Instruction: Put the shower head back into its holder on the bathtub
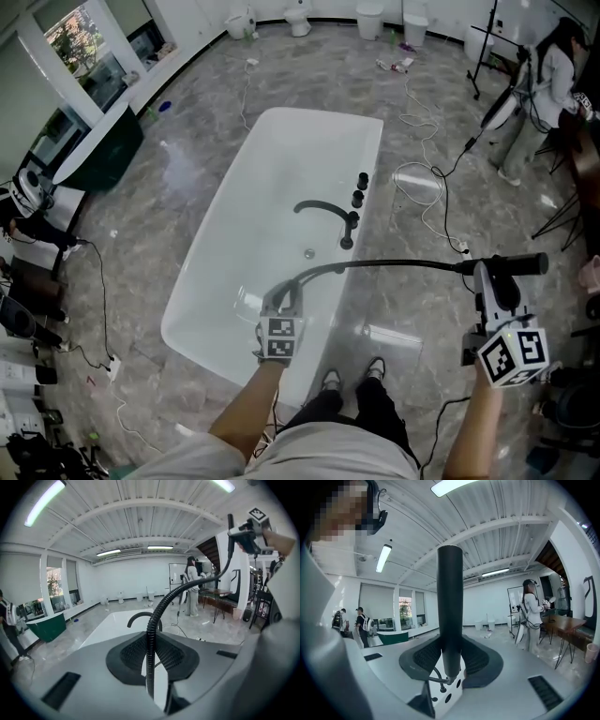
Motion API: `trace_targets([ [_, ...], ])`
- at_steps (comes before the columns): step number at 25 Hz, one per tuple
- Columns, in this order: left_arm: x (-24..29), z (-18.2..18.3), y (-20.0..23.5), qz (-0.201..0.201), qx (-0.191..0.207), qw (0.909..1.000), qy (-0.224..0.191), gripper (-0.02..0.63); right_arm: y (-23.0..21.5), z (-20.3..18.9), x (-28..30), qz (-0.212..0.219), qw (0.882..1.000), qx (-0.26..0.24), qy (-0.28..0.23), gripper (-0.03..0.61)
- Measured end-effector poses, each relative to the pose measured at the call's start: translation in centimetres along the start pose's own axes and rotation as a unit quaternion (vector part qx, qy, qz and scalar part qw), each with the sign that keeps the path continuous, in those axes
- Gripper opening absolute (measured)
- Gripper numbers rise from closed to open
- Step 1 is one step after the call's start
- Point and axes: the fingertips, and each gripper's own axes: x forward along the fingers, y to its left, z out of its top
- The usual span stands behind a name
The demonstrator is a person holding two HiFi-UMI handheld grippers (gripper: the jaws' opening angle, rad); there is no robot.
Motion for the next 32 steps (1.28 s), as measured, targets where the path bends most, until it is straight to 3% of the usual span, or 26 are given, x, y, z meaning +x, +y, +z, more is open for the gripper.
trace_targets([
  [10,-1.7,10.7,-1.3,-0.037,-0.064,0.9911,-0.111,0.054,-3.5,-2.7,0.4,-0.024,0.999,0.025,0.024,0.141],
  [19,-3.3,22.5,-3.2,-0.064,-0.036,0.9733,-0.218,0.05,-5.6,-3.8,0.5,-0.027,0.998,0.056,0.029,0.141],
  [32,-2.8,34.5,-7.7,-0.1,-0.011,0.9375,-0.333,0.05,-8.8,-1.9,1.4,-0.023,0.997,0.068,0.005,0.141],
])
